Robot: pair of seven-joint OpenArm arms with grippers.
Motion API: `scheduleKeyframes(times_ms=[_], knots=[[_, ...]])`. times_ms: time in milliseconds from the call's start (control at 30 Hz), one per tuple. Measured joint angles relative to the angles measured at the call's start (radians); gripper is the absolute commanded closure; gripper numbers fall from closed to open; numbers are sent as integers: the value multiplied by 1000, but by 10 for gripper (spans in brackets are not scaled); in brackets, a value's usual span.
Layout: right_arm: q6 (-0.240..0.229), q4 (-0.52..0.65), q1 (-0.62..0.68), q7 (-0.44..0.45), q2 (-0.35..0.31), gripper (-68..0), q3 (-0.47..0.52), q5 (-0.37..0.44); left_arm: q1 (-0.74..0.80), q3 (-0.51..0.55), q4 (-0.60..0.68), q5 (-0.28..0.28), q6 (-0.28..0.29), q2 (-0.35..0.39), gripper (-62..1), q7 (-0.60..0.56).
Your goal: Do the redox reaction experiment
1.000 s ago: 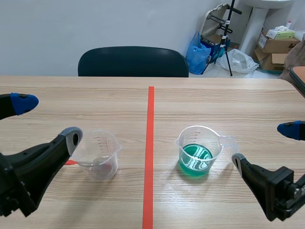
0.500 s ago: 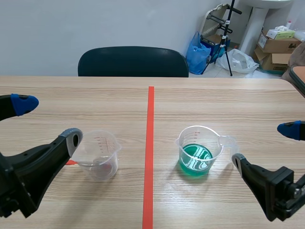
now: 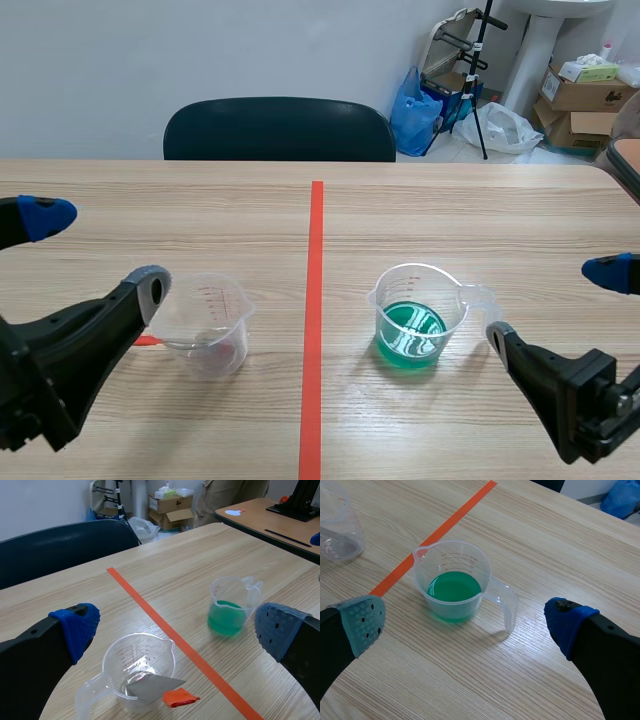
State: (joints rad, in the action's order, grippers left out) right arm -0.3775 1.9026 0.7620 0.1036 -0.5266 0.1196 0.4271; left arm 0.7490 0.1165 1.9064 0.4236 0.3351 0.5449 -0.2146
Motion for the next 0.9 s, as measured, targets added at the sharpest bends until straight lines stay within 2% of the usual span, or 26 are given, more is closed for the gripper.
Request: scheduleKeyframes(times_ms=[200, 433, 533, 600, 667, 800, 867, 900], knots=[[0, 0, 0, 5, 0, -679, 0, 0, 130, 98, 0, -3, -28, 0, -623, -97], [-8, 0, -3, 69, 0, -679, 0, 0, 388, 287, 0, -3, -37, 0, -623, -231], [-22, 0, -23, 72, 0, -679, 0, 0, 495, 349, 0, -6, -58, -8, -623, -245], [-23, 0, -53, 72, 0, -679, -6, -1, 553, 378, -5, -17, -87, -26, -623, -295], [-25, 0, -90, 72, -11, -679, -22, -8, 567, 408, -27, -55, -93, -60, -623, -340], [-61, 0, -162, 72, -63, -679, -84, -15, 566, 460, -93, -80, -96, -135, -623, -452], [-65, 0, -197, 71, -84, -679, -126, -16, 566, 479, -122, -100, -95, -179, -623, -476], [-68, 0, -215, 71, -90, -679, -149, -15, 566, 488, -136, -127, -96, -200, -623, -475]])
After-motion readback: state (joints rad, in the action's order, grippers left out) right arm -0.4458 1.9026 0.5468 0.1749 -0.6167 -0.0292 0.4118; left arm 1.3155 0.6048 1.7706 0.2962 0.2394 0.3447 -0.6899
